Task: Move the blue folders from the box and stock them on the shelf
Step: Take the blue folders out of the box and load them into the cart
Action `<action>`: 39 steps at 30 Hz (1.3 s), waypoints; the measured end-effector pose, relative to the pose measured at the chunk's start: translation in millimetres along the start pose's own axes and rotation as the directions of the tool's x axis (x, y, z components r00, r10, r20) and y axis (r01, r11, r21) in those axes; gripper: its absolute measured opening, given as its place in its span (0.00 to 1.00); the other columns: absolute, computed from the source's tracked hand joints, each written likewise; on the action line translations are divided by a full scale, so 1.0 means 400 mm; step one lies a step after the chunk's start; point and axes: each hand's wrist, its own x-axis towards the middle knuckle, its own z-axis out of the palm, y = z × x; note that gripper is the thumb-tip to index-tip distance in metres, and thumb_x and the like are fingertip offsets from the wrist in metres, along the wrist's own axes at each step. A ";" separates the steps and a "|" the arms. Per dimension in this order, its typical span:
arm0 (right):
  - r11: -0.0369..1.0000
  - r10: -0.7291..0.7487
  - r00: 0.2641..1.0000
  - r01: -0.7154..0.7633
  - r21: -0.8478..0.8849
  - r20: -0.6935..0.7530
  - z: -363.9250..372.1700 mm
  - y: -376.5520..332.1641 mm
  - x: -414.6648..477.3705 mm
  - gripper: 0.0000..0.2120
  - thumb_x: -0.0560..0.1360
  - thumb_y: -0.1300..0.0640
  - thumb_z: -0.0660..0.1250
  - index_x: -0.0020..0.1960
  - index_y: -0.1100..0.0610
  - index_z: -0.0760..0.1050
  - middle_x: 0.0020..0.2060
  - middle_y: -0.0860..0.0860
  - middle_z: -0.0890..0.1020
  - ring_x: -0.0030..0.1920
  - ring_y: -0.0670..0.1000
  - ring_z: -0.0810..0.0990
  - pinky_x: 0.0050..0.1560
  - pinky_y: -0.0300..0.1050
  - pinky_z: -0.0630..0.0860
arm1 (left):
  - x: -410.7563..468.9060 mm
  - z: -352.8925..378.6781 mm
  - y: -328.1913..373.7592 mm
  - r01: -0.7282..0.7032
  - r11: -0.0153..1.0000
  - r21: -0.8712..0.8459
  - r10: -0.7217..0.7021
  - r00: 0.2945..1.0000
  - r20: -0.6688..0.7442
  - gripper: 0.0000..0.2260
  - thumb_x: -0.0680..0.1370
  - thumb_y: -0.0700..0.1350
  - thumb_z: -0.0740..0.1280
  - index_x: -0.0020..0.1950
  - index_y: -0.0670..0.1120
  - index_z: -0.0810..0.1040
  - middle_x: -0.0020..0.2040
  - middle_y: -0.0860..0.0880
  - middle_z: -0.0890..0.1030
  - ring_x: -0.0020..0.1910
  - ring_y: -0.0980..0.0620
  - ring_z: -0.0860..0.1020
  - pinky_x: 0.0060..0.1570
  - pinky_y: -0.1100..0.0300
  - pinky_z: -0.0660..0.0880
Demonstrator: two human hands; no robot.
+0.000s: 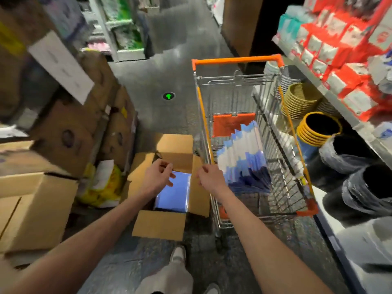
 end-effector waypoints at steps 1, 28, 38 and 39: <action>1.000 -0.002 1.000 0.002 -0.003 0.024 0.026 -0.007 0.004 0.13 0.82 0.58 0.57 0.44 0.61 0.75 0.39 0.58 0.79 0.33 0.50 0.76 0.32 0.34 0.72 | -0.004 -0.020 -0.020 0.019 1.000 0.005 -0.019 1.000 -0.017 0.06 0.84 0.50 0.62 0.57 0.49 0.74 0.46 0.50 0.84 0.39 0.54 0.84 0.38 0.62 0.80; 0.907 0.388 0.921 -0.379 -0.184 0.017 0.581 -0.059 0.665 0.13 0.82 0.54 0.61 0.40 0.56 0.76 0.40 0.54 0.83 0.37 0.52 0.79 0.39 0.47 0.76 | 0.671 -0.165 -0.585 0.458 0.888 -0.042 -0.426 0.854 0.298 0.10 0.84 0.49 0.63 0.60 0.44 0.74 0.44 0.48 0.84 0.37 0.49 0.84 0.43 0.52 0.83; 0.854 0.510 0.860 -0.505 -0.124 0.015 0.769 0.398 0.957 0.15 0.70 0.44 0.59 0.44 0.52 0.80 0.45 0.55 0.84 0.46 0.61 0.82 0.49 0.56 0.79 | 0.854 0.114 -0.937 0.501 0.863 0.061 -0.494 0.813 0.308 0.14 0.76 0.59 0.64 0.53 0.50 0.75 0.47 0.47 0.83 0.39 0.50 0.81 0.42 0.53 0.80; 0.850 0.521 0.853 -0.516 -0.110 0.024 0.798 0.470 0.989 0.15 0.67 0.42 0.59 0.41 0.50 0.78 0.43 0.53 0.82 0.44 0.59 0.80 0.46 0.53 0.76 | 0.872 0.163 -0.991 0.504 0.860 0.079 -0.503 0.812 0.296 0.14 0.77 0.59 0.65 0.55 0.50 0.76 0.49 0.47 0.83 0.40 0.50 0.80 0.40 0.55 0.78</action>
